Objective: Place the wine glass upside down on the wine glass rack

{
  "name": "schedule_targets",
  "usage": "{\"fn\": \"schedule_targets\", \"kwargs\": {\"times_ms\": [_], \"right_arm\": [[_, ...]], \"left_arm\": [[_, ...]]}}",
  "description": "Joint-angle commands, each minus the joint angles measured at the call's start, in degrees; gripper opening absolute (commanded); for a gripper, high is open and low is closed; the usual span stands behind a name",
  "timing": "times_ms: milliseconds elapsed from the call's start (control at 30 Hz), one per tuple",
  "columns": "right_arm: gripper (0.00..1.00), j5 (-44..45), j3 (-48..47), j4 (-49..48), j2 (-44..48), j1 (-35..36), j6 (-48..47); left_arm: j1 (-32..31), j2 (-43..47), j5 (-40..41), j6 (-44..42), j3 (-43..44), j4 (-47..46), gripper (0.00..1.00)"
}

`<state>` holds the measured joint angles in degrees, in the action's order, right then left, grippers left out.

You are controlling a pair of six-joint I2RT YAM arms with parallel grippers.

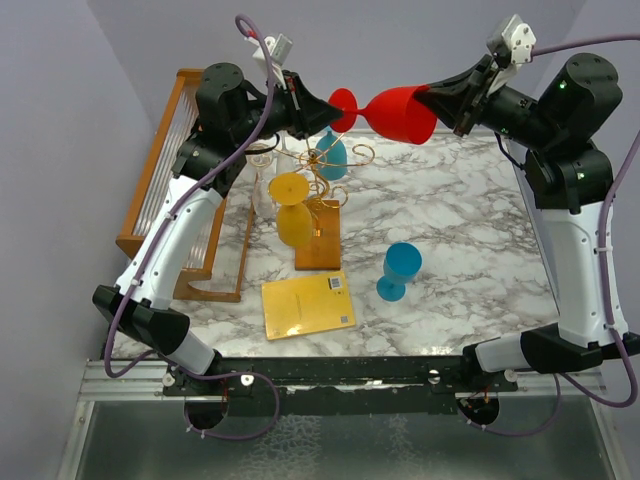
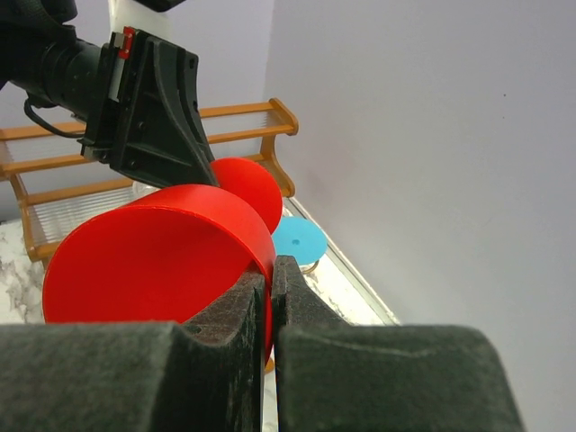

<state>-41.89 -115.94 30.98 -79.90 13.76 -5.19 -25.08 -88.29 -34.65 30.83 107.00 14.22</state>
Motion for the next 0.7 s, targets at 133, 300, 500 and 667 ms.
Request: {"fn": "schedule_targets", "kwargs": {"times_ms": [133, 300, 500, 667], "right_arm": [[0.10, -0.1, 1.2, 0.0, 1.3, -0.1, -1.3], [0.27, 1.2, 2.1, 0.6, 1.8, -0.1, -3.4], [0.43, 3.8, 3.0, 1.0, 2.5, -0.1, -5.5], [0.56, 7.2, 4.0, 1.6, 3.4, -0.1, -7.1]], "left_arm": [[0.6, 1.3, -0.2, -0.9, 0.0, -0.8, 0.00], [1.9, 2.1, 1.4, -1.7, 0.4, 0.1, 0.00], [5.1, 3.6, 2.6, -4.3, 1.4, 0.5, 0.00], [7.5, 4.6, 7.3, -7.9, 3.4, 2.9, 0.00]]}}
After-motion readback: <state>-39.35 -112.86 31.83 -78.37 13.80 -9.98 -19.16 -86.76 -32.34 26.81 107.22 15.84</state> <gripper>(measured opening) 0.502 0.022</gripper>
